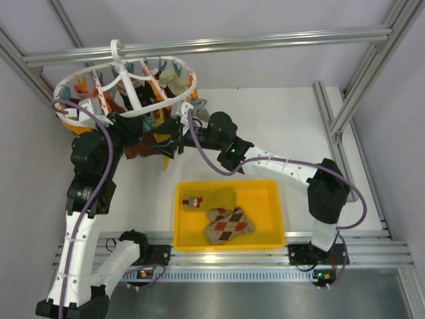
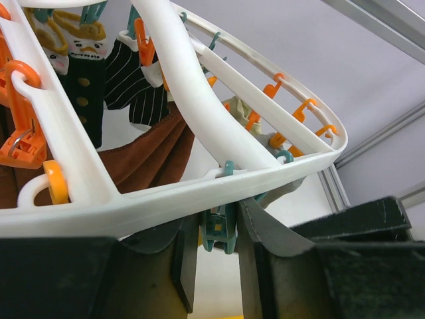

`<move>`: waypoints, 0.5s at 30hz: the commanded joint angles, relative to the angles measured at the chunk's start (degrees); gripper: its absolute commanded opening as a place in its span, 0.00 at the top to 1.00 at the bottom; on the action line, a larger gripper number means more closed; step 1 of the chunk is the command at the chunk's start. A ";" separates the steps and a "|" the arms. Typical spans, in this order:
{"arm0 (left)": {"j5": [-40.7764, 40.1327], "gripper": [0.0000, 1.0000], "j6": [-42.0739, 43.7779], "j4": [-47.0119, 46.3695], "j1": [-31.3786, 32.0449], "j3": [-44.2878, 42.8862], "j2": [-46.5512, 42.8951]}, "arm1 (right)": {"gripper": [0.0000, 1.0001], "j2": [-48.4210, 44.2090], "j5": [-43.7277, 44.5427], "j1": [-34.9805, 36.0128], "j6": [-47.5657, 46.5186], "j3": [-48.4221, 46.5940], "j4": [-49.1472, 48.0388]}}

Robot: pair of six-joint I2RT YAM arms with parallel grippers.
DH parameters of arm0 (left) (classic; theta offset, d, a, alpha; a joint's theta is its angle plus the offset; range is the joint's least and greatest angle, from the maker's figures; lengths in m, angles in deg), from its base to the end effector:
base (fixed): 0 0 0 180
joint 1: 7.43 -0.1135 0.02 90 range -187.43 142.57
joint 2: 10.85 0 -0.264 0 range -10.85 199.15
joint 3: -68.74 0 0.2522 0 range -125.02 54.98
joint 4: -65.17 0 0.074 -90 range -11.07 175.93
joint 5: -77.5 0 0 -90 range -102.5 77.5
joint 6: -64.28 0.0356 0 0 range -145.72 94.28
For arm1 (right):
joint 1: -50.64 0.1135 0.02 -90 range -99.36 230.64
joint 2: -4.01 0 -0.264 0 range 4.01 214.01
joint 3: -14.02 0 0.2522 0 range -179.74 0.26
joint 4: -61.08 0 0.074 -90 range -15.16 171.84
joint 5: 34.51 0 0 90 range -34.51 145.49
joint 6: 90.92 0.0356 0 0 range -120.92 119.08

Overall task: Clip the socks to the hanger
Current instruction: Open the clamp at the hanger.

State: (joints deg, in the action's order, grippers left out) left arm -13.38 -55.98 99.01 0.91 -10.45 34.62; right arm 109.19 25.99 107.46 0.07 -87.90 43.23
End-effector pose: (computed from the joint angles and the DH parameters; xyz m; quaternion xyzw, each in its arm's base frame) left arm 0.1527 -0.0218 0.4415 -0.1399 0.6939 -0.2283 0.6684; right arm 0.2275 0.3800 0.3804 -0.4549 0.4283 0.5061 0.5945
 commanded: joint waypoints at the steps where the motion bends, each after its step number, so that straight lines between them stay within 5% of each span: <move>1: -1.75 1.00 -0.15 -9.62 -0.69 0.39 0.14 | 0.46 -6.03 -5.39 -0.65 -0.56 2.37 2.69; 5: -1.75 1.00 -0.24 -9.62 -0.69 0.83 -0.03 | 0.43 -10.34 -6.89 -2.23 -3.62 7.90 8.93; 12: -1.75 1.00 -0.33 -9.88 -0.69 1.18 -0.30 | 0.16 -16.59 -8.56 -3.12 -23.04 14.94 35.01; 15: -1.84 1.00 -0.41 -9.79 -0.69 1.44 -0.56 | 0.13 -18.26 -7.95 -3.12 -29.35 19.07 42.41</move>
State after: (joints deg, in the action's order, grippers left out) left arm -13.38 -55.98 97.26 0.87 -9.21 34.10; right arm 93.57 19.32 104.48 -18.29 -71.77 73.24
